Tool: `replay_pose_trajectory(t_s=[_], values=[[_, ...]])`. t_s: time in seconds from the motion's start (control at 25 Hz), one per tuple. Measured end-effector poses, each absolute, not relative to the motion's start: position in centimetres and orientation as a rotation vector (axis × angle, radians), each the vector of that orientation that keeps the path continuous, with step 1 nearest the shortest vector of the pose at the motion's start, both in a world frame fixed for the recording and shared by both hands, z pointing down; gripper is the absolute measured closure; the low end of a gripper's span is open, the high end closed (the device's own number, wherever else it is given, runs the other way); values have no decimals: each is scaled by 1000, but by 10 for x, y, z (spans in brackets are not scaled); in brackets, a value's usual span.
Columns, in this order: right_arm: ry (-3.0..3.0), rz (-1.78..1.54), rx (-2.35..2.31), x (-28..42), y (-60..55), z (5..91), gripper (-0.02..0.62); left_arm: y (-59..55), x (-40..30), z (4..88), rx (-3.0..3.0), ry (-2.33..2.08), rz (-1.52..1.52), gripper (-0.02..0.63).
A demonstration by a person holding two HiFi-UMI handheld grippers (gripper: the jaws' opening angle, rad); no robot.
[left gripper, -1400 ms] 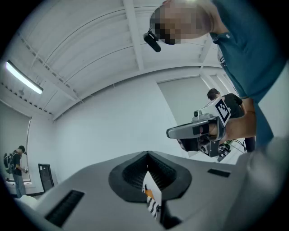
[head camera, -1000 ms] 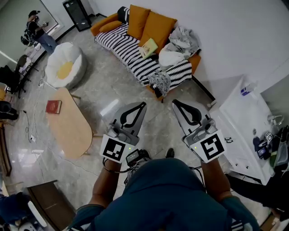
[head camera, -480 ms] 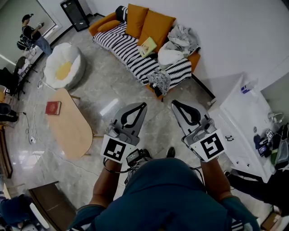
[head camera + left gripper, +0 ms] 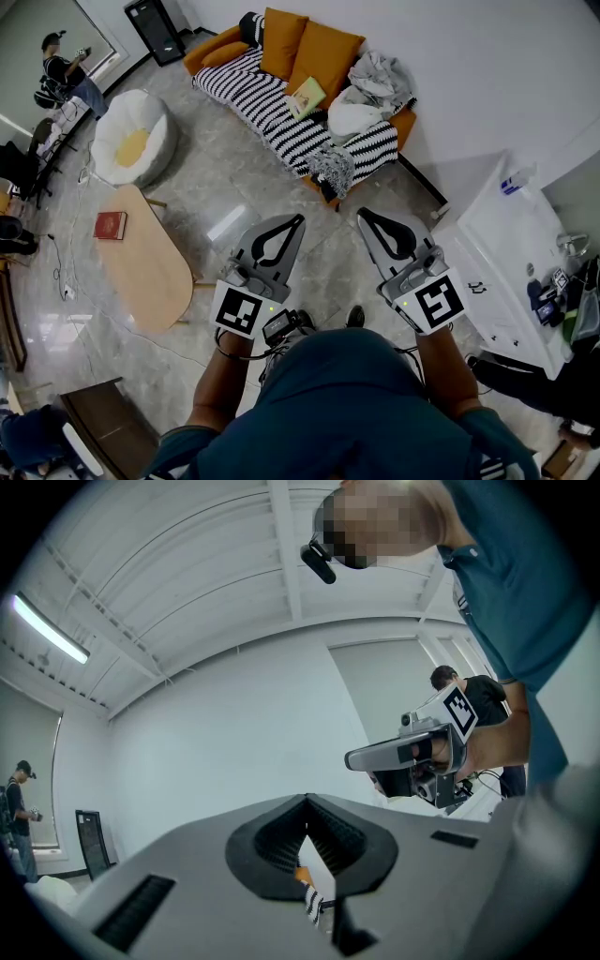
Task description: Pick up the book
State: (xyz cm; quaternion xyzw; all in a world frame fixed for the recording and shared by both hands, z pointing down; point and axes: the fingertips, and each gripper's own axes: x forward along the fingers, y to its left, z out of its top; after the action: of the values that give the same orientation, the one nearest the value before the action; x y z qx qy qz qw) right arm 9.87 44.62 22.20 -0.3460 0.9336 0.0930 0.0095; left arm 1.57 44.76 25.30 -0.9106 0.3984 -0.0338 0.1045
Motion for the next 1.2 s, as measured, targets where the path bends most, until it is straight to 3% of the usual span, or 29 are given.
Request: replay_pose_trajectory(t_s=[1.2], values=[[2938,174,-1089,99,427,245,581,434,13,273,-2724,1192,-119,604]])
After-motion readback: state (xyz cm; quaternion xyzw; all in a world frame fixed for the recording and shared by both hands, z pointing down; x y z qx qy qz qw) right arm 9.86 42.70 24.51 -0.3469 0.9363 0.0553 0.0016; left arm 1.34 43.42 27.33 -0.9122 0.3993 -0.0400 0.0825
